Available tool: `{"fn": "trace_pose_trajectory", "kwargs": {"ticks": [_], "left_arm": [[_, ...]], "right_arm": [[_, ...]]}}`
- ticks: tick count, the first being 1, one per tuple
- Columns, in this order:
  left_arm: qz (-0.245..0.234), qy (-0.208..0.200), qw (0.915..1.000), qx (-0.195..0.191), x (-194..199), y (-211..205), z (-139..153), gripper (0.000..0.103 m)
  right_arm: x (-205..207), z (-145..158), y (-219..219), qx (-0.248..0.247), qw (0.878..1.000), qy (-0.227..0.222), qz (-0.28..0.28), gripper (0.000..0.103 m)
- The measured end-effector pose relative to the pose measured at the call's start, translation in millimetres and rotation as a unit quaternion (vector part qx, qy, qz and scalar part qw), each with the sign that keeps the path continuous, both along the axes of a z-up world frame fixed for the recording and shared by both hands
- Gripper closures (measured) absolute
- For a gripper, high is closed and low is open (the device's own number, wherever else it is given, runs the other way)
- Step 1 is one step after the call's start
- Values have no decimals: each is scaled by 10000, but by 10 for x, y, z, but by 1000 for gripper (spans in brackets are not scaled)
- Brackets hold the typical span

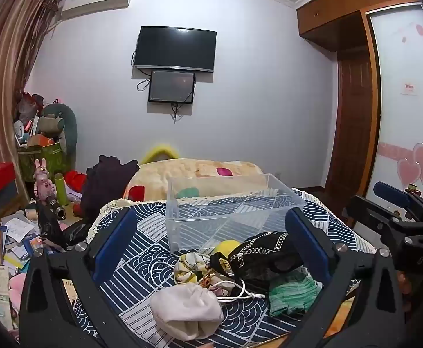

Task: Organize soft objects

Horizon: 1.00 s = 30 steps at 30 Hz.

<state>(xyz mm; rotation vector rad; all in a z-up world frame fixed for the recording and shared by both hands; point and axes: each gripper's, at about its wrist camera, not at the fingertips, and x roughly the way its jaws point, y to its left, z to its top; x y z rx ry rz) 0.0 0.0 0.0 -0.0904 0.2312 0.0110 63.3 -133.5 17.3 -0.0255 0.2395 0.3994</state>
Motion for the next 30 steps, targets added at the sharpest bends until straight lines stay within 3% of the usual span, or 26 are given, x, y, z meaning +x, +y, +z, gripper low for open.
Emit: {"fn": "trace_pose_trajectory", "kwargs": {"ticks": [30], "left_arm": [[-53,-123,9998,153,-1,-93,-25,0]], "right_arm": [[-35,0,-21,-7,10000,11,38,0]]}}
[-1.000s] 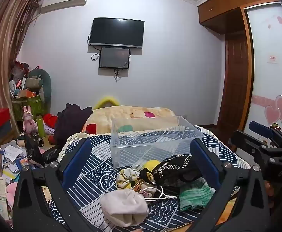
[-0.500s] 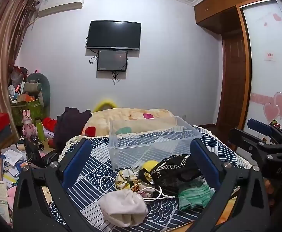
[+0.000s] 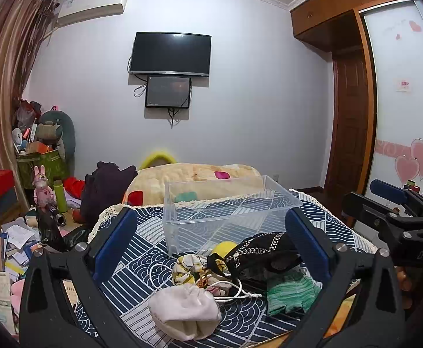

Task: Organize soft objects

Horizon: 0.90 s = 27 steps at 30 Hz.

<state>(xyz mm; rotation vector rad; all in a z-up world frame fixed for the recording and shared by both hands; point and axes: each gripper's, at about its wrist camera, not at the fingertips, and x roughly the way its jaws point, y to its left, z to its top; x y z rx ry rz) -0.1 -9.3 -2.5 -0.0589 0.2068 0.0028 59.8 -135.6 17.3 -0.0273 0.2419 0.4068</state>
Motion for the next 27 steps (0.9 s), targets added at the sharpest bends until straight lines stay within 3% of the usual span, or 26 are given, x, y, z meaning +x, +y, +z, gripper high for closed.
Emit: {"fn": "trace_pose_trajectory", "kwargs": {"ticks": [27], "left_arm": [[28,-11,10000,-36,-50,4,-15,0]], "right_arm": [[-2,-9,43,22,10000,23,63,0]]}}
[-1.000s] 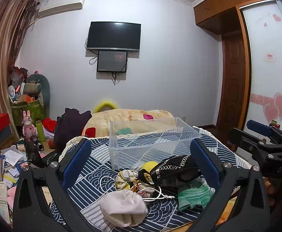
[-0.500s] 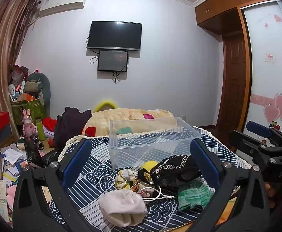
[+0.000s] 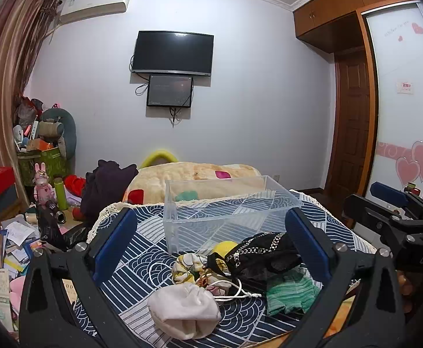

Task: Organize soft objects

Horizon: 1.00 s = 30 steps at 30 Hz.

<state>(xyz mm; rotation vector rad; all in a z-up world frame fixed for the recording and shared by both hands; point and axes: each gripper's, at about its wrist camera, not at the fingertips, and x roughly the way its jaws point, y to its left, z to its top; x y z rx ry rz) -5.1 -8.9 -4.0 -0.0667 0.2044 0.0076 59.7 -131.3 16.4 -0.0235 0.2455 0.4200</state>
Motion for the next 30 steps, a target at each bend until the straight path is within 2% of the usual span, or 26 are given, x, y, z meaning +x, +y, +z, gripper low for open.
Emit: {"fn": "trace_pose_trajectory", "kwargs": {"ticks": [23,30], "left_arm": [[-13,52,10000,-23,17,-9,36,0],[-40,122,9999,-27,63,7,14,0]], "right_arm": [[-4,9,-33,99,9999,17,26,0],[44,-23,-31,172,9996,173,124,0]]}}
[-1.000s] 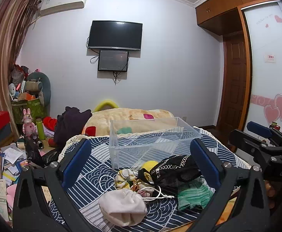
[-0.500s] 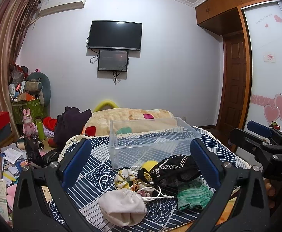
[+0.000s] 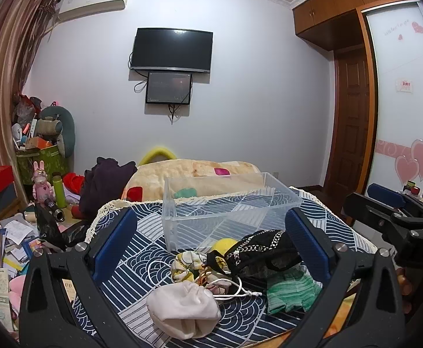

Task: Organize soft objects
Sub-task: 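Grasp the black knit cap with the right tool while the left tool grasps the white cloth bag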

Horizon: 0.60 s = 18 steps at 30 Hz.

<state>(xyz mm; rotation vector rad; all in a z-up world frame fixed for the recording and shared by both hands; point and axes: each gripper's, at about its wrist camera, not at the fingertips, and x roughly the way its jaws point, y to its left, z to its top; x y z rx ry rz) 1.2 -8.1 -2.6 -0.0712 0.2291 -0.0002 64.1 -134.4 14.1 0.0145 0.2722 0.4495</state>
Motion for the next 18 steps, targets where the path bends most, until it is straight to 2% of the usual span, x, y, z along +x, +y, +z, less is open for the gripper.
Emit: {"fn": "trace_pose_trajectory", "kwargs": {"ticks": [4,10,14,18], "left_arm": [[-79,140,9999,-45,58,35,-47,0],[-74,524,9985,-150,157,198,-219,0],[-44,897,9958,-185,226,323,-394,16],[-112,1294,9909,-349,292,409,-600,17]], "right_arm": [[33,-37,-3,10,10000,38,-14,0],[142,-134,27,-80,9994,311,85,19],[256,-241,67,-79,9976,646,254,24],[336,-358,157,-210,9951,898,360,24]]}}
